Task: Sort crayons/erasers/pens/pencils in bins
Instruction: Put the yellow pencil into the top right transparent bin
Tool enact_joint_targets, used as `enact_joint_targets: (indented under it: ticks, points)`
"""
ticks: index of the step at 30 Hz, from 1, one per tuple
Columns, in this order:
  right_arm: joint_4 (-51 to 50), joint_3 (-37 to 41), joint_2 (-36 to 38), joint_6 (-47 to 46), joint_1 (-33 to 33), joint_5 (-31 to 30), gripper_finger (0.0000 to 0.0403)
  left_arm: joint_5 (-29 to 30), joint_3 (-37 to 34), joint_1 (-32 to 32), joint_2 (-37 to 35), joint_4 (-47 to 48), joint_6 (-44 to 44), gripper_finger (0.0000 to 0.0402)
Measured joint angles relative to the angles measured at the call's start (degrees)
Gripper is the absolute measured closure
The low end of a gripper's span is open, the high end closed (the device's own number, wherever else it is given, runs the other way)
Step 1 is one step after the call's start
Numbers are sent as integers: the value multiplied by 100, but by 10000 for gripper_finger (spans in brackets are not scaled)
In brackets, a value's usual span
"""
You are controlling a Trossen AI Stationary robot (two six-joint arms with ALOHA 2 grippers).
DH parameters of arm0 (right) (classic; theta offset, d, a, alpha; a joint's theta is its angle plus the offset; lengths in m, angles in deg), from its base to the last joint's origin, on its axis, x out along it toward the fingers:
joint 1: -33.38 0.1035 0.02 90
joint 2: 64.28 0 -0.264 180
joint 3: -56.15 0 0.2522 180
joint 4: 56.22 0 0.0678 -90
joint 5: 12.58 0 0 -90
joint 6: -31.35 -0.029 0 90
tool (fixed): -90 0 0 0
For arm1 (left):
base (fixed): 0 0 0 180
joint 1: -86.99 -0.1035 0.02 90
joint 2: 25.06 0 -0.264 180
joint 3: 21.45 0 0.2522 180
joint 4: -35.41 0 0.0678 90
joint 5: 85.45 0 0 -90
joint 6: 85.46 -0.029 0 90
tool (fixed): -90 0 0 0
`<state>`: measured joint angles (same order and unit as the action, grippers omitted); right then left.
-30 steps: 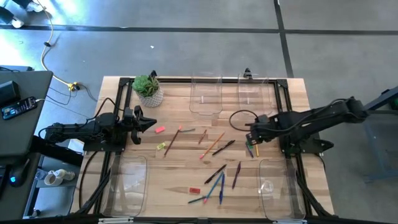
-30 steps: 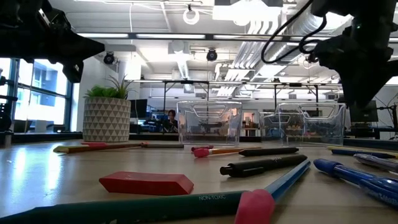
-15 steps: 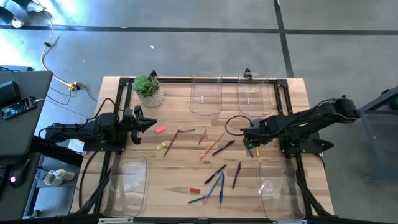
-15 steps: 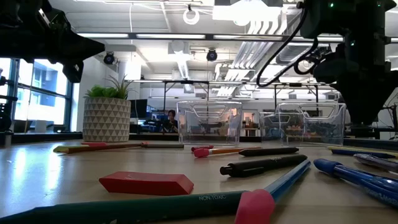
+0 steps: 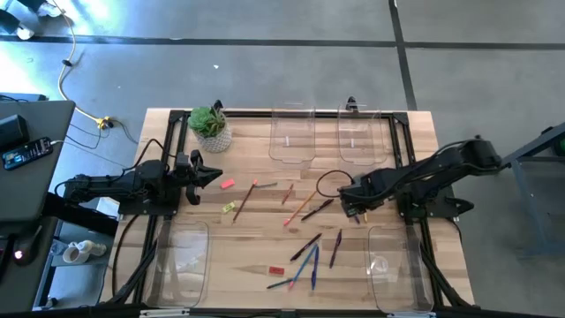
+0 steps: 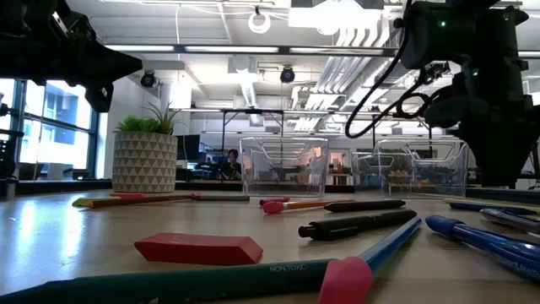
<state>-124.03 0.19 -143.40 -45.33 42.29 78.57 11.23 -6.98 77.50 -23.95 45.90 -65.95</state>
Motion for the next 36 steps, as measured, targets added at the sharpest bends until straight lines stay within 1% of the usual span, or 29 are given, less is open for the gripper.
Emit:
enact_joint_targets:
  ticks: [12, 22, 29, 34, 36]
  points:
    - [35, 0, -234, -186, 359, 131, 279, -2, 0, -2, 0, 0, 0, 398]
    - [118, 0, -234, -471, 560, 67, 279, -7, -1, -2, 1, 0, -13, 398]
    - [168, 10, -234, -780, 623, -170, 279, -17, -2, 0, 2, 0, -14, 398]
    - [701, 400, -234, -951, 622, -85, 279, -17, -1, 0, 0, 0, -13, 398]
    - [678, 464, -233, -1143, 621, -68, 279, -15, -2, -1, 2, 0, -15, 398]
